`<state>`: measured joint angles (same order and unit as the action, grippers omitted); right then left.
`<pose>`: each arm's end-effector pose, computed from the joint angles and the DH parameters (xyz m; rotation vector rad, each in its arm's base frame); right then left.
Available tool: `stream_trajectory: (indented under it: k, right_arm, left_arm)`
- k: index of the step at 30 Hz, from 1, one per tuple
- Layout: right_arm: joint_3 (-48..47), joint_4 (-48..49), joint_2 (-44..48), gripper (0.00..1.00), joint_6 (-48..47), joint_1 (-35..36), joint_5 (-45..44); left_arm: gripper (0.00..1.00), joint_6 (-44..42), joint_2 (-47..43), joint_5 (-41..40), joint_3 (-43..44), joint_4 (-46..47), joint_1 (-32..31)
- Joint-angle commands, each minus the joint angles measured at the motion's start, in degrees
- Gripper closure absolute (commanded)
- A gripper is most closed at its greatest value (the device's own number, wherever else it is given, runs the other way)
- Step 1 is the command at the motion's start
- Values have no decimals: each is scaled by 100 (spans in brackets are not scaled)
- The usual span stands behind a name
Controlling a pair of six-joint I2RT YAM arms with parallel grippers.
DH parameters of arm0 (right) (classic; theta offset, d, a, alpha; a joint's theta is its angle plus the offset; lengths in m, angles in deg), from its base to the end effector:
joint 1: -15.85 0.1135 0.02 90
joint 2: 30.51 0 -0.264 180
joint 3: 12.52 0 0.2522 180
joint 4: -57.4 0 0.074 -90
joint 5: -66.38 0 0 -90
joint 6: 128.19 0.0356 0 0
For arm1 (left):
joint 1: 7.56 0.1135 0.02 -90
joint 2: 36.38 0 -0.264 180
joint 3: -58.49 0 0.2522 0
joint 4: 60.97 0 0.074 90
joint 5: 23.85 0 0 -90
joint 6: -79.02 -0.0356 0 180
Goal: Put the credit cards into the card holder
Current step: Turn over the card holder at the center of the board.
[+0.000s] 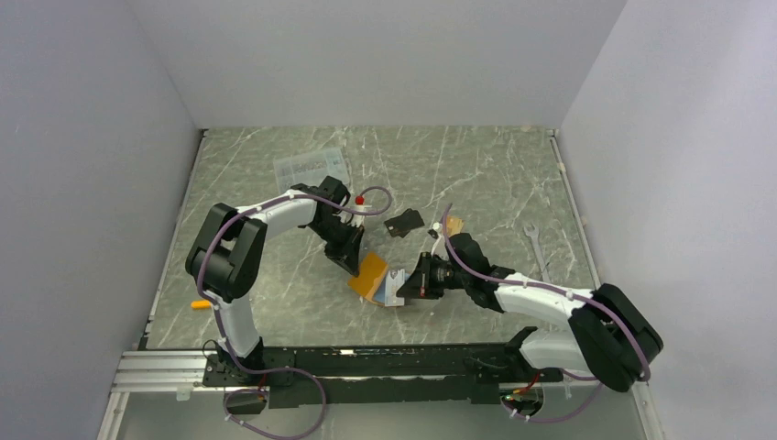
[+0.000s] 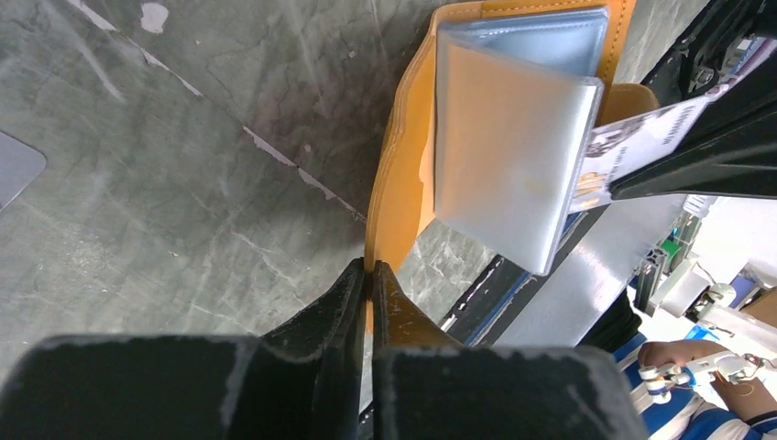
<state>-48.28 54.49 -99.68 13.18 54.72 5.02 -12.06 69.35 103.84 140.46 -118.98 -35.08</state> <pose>0.1617 0.1523 0.1590 -0.0485 2.5007 1.3362 0.2888 -0.1750 0.1649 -0.7992 -2.8420 1.0292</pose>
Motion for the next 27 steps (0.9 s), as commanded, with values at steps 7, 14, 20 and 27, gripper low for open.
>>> stream_trajectory:
  k: [7,14,20,27]
  right_arm:
    - [-336,1073,-1073,100,105,129,187]
    - [-330,1429,-1404,100,176,129,208]
    - [-292,1643,-1611,100,219,143,247]
    - [-175,1777,-1743,100,240,212,193]
  left_arm:
    - [61,-200,-90,379,77,222,-61]
    - [32,-277,-233,1432,-250,534,260]
    - [32,-235,-192,1872,-446,803,408]
    - [33,-78,-163,2056,-477,983,591]
